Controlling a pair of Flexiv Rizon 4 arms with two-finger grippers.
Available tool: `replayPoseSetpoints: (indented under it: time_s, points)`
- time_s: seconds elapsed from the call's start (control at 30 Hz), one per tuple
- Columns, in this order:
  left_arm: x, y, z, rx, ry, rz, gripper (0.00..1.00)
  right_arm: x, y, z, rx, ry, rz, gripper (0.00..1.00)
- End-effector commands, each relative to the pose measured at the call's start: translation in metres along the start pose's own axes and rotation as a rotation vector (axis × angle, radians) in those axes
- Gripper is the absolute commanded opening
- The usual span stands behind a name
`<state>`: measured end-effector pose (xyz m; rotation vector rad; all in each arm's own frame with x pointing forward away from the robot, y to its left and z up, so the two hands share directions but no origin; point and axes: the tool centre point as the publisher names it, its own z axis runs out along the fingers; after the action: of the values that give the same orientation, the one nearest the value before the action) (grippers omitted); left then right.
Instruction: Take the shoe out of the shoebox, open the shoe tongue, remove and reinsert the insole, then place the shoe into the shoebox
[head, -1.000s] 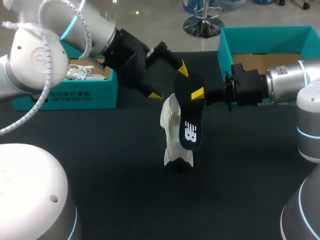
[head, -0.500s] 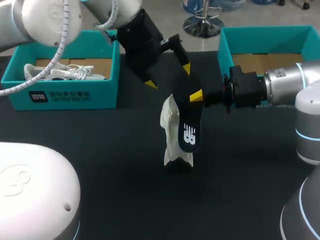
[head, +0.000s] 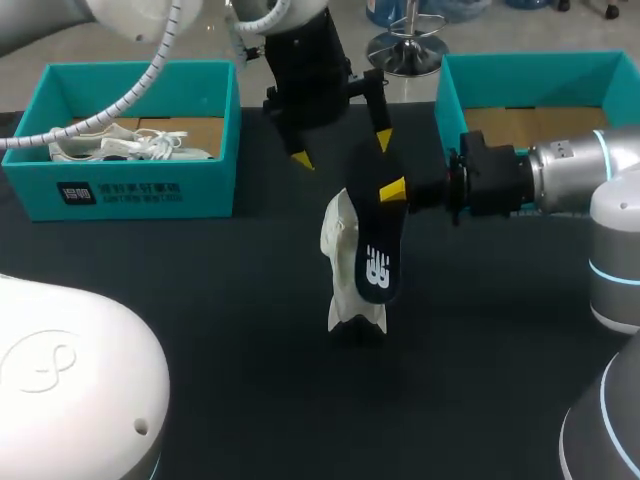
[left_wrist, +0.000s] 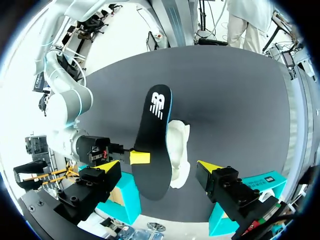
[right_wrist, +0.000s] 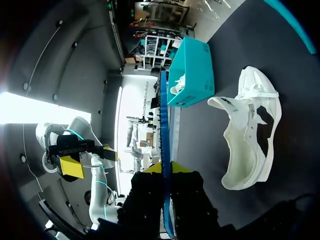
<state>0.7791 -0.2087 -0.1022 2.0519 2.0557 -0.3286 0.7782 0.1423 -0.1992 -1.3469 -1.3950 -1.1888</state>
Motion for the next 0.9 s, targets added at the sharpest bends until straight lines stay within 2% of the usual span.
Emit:
replayPoseSetpoints:
  time_s: [0.03, 0.17, 0.4, 0.7, 0.9]
  points:
    - [-0.003, 0.001, 0.0, 0.0, 0.04, 0.0, 1.0, -0.001, 0.003, 0.001, 0.015, -0.004, -0.001, 0.0]
    - [-0.003, 0.001, 0.0, 0.0, 0.04, 0.0, 1.0, -0.001, 0.004, 0.0, 0.034, -0.01, 0.002, 0.0]
    - [-0.007, 0.006, 0.005, -0.105, 0.196, 0.017, 1.0, -0.002, 0.003, 0.002, 0.039, -0.009, 0.001, 0.0]
    - [-0.013, 0.01, 0.009, -0.096, 0.233, 0.001, 1.0, -0.003, 0.001, 0.005, 0.025, -0.015, 0.009, 0.0]
    - [-0.016, 0.012, 0.009, -0.099, 0.264, 0.068, 1.0, -0.006, 0.0, 0.003, 0.01, -0.011, 0.013, 0.0]
